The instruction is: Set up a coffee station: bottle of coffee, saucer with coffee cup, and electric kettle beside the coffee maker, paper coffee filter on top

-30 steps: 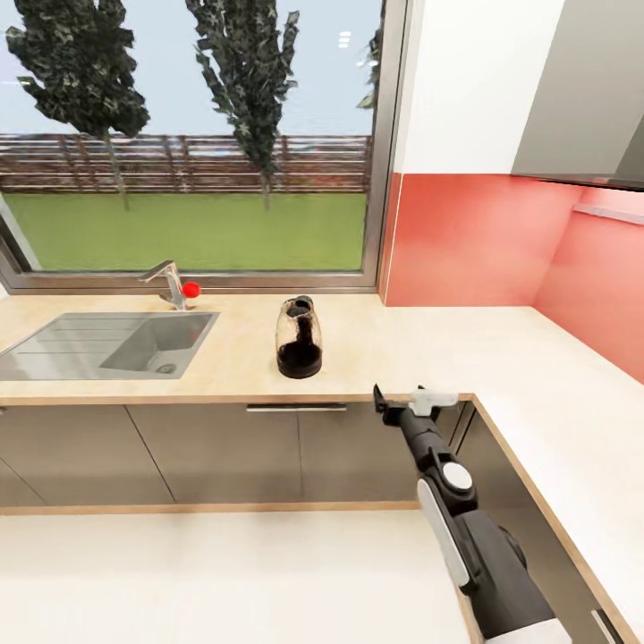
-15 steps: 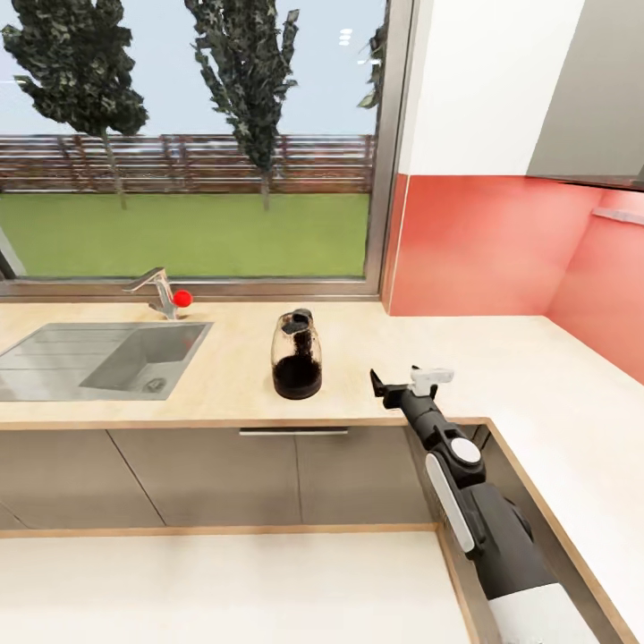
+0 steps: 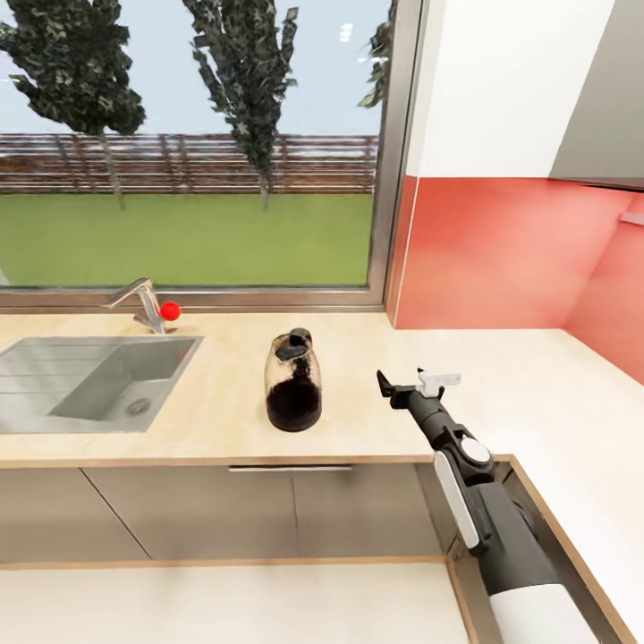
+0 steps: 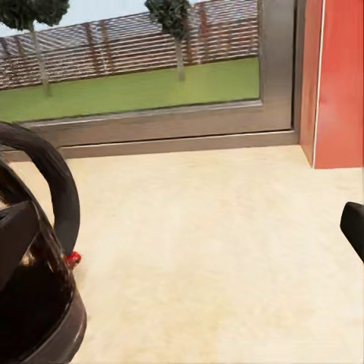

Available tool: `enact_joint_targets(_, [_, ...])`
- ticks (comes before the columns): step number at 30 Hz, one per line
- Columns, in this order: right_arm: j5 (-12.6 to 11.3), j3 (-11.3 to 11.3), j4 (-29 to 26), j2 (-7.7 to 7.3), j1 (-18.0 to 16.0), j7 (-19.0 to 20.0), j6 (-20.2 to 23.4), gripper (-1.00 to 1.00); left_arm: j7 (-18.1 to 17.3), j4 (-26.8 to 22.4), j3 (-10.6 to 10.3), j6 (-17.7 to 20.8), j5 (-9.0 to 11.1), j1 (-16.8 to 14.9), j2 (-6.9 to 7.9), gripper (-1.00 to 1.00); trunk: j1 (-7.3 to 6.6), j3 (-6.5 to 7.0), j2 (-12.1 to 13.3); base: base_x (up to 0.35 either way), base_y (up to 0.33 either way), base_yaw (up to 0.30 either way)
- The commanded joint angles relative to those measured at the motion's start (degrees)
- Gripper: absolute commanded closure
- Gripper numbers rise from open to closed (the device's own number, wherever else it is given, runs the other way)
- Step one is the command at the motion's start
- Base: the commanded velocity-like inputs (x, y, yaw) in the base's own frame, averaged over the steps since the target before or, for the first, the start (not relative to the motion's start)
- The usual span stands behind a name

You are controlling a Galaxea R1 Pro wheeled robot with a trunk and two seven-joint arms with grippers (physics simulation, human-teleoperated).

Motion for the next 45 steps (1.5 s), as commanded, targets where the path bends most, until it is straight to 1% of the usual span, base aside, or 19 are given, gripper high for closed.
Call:
enact_joint_targets(1, [-0.56,-0.02,-0.09,0.35,-0.06,0.23,0.33,-1.00,0.04,-0.10,0.34,-0.10,-0.24,0.05,-0.02,-1.00,0.06,-0.10,-0.10,0.311,0.019,0.000])
enact_joint_targets(3, [-0.54,-0.02,-0.10,0.76,-0.05,0.37,0.37,-1.00,0.04,0.09,0.34,-0.10,-0.24,0.05,-0.02,-1.00,0.06,-0.10,-0.10,0.319,0.054,0.000])
enact_joint_targets(13, [-0.61,-0.05,-0.11,0.21,-0.04,0.60,0.94,-1.00,0.04,0.68,0.26,-0.10,-0.24,0.03,-0.02,-1.00,0.06,-0.10,-0.10,0.327,0.092,0.000])
enact_joint_targets(21, [-0.77,-0.37,-0.17,0.14,-0.04,0.76,2.33,-1.00,0.06,0.91,0.36,-0.10,-0.24,0.05,0.17,-1.00,0.06,-0.10,-0.10,0.330,0.046,0.000])
enact_joint_targets(26, [-0.37,-0.42,-0.13,0.10,-0.04,0.77,2.86,-1.00,0.09,1.02,0.47,-0.10,-0.24,0.07,0.29,-1.00,0.06,-0.10,-0.10,0.330,0.004,0.000])
enact_joint_targets(31, [1.21,-0.45,1.31,-1.20,-0.04,1.14,3.21,-1.00,0.12,1.04,0.41,-0.10,-0.24,0.05,0.11,-1.00,0.06,-0.10,-0.10,0.258,0.001,0.000])
enact_joint_targets(34, [1.40,-0.59,2.28,-2.17,-0.06,2.11,3.21,-1.00,0.12,1.04,0.37,-0.10,-0.24,0.06,0.02,-1.00,0.06,-0.10,-0.10,0.196,0.000,0.000])
enact_joint_targets(35, [1.40,-0.63,6.30,-6.52,-0.10,6.26,3.16,-1.00,0.12,1.04,0.36,-0.10,-0.24,0.04,0.00,-1.00,0.06,-0.10,-0.10,0.184,0.000,0.000])
enact_joint_targets(36, [1.41,-0.70,7.58,-8.94,-0.19,10.38,3.00,-1.00,0.12,1.06,0.35,-0.10,-0.24,0.05,-0.01,-1.00,0.06,-0.10,-0.10,0.118,0.000,0.000])
enact_joint_targets(37, [1.41,-0.72,7.85,-9.78,-0.21,11.76,2.96,-1.00,0.12,1.06,0.35,-0.10,-0.24,0.05,-0.01,-1.00,0.06,-0.10,-0.10,0.094,0.000,0.000])
enact_joint_targets(38, [1.41,-0.75,8.38,-12.10,-0.30,15.50,2.88,-1.00,0.12,1.06,0.35,-0.10,-0.24,0.07,-0.02,-1.00,0.06,-0.10,-0.10,0.048,0.000,0.000])
enact_joint_targets(39, [1.41,-0.76,8.49,-12.78,-0.34,16.68,2.85,-1.00,0.12,1.06,0.35,-0.10,-0.24,0.07,-0.02,-1.00,0.06,-0.10,-0.10,0.039,0.000,0.000])
enact_joint_targets(41, [1.41,-0.77,8.81,-14.68,-0.67,20.88,2.80,-1.00,0.12,1.07,0.36,-0.10,-0.24,0.08,-0.02,-1.00,0.06,-0.10,-0.10,0.020,0.000,0.000])
enact_joint_targets(43, [1.44,-0.78,9.06,-15.64,-1.51,24.51,2.77,-1.00,0.12,1.12,0.41,-0.10,-0.24,0.08,0.00,-1.00,0.06,-0.10,-0.10,0.008,0.000,0.000])
enact_joint_targets(44, [1.45,-0.78,9.09,-15.79,-1.76,25.49,2.77,-1.00,0.12,1.19,0.41,-0.10,-0.24,0.08,0.01,-1.00,0.06,-0.10,-0.10,0.005,0.000,0.000])
enact_joint_targets(45, [1.47,-0.77,9.12,-16.01,-2.25,27.59,2.79,-1.00,0.12,1.40,0.42,-0.10,-0.24,0.08,0.03,-1.00,0.06,-0.10,-0.10,0.003,0.000,0.000])
